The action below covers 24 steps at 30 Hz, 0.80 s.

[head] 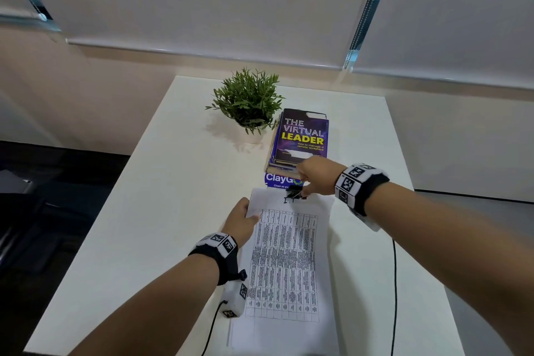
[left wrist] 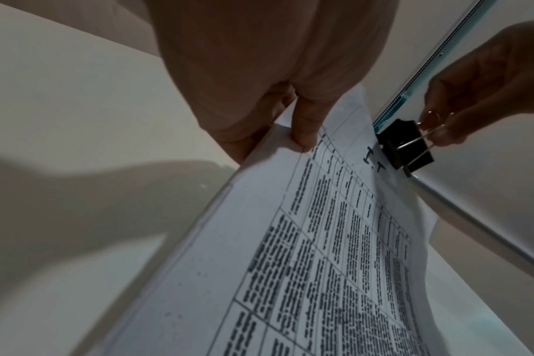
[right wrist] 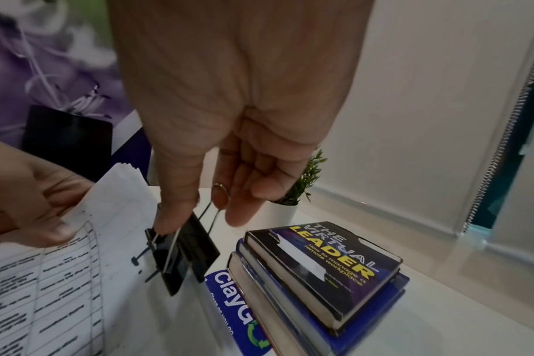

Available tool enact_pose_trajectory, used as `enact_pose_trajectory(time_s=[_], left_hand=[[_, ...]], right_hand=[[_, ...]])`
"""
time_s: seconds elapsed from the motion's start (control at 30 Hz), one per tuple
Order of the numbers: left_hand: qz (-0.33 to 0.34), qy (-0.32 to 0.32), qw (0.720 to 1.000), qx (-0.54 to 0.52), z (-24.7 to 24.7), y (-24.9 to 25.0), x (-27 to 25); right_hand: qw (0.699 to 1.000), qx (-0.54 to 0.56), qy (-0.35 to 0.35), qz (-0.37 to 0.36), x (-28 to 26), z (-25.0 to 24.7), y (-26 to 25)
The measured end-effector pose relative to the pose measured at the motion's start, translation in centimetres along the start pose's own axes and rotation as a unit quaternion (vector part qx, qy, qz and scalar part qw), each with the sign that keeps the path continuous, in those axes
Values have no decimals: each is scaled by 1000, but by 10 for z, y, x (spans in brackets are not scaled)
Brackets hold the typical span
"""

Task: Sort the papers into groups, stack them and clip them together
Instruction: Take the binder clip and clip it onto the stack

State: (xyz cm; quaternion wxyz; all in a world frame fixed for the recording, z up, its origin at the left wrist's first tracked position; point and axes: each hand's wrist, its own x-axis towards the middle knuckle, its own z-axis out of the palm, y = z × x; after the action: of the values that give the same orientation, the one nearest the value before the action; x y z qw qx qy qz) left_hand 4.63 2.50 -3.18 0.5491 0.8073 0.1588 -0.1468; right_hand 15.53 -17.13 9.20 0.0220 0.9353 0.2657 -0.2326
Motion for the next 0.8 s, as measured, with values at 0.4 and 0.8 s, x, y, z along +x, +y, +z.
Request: enact_pose_trajectory(time_s=[0.4, 0.8], left_hand=[[15, 8, 1000, -13, 0, 1, -10], [-8, 11, 1000, -21, -8, 3, -6]], right_hand=[[997, -65, -47, -24, 22, -7, -17], [977, 199, -33, 66, 1, 14, 17]])
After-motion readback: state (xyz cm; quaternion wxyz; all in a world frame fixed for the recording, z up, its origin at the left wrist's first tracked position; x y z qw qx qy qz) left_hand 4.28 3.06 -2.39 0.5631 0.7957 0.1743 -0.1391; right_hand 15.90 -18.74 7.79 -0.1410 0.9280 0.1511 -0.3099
